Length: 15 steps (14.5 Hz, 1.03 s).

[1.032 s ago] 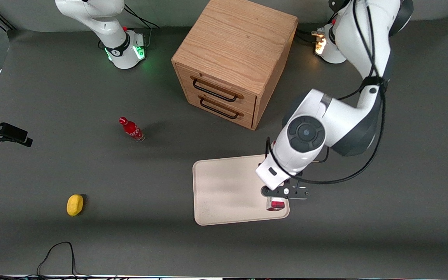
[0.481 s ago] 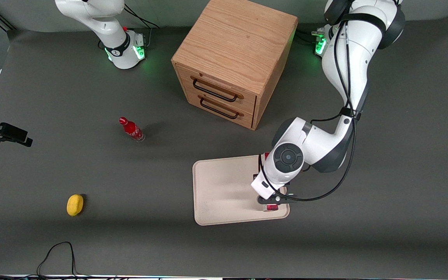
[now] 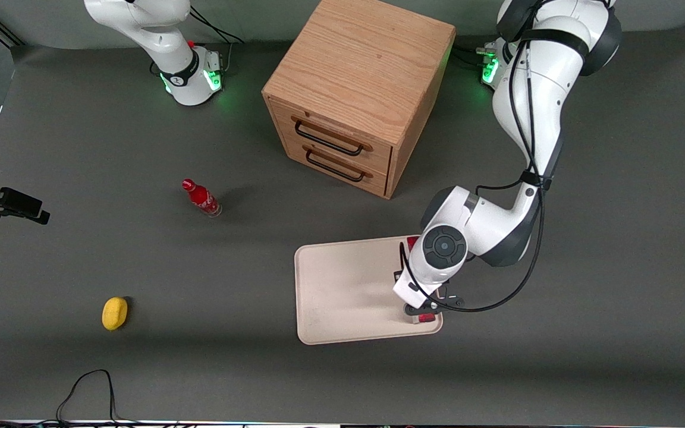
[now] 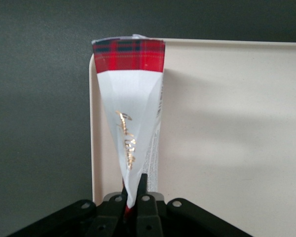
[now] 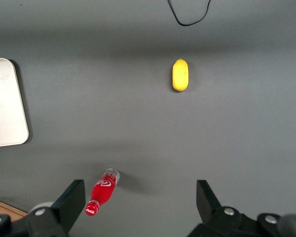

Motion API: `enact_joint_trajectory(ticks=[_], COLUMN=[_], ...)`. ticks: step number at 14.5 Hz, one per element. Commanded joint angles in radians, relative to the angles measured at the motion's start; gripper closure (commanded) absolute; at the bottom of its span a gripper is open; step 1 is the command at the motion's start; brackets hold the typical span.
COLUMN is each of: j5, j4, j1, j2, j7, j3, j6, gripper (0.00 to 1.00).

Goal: Place red cookie box on tray
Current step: 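Lower the box onto the tray and open the left gripper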

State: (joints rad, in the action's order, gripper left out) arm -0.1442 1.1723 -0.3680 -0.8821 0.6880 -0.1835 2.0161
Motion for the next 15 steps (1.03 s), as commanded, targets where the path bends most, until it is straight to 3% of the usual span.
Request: enact_joint_trajectory(ticks=[1, 3, 4, 5, 6, 15], j5=[-0.009, -0.009, -0.009, -0.011, -0.009, -0.015], j4=[0.01, 0.021, 0.021, 0.021, 0.021, 0.021], j1=[-0.006, -0.005, -0.005, -0.005, -0.005, -0.005], j2=[0.006, 0.006, 0.006, 0.006, 0.006, 0.008], j7=[0.03, 0.03, 0.03, 0.028, 0.028, 0.025], j3=[0.004, 0.004, 0.004, 0.004, 0.004, 0.004], j6=[0.019, 0.038, 0.038, 0.042, 0.047, 0.047], gripper=[1.0, 1.0, 0.9, 0.16, 0.0, 0.0])
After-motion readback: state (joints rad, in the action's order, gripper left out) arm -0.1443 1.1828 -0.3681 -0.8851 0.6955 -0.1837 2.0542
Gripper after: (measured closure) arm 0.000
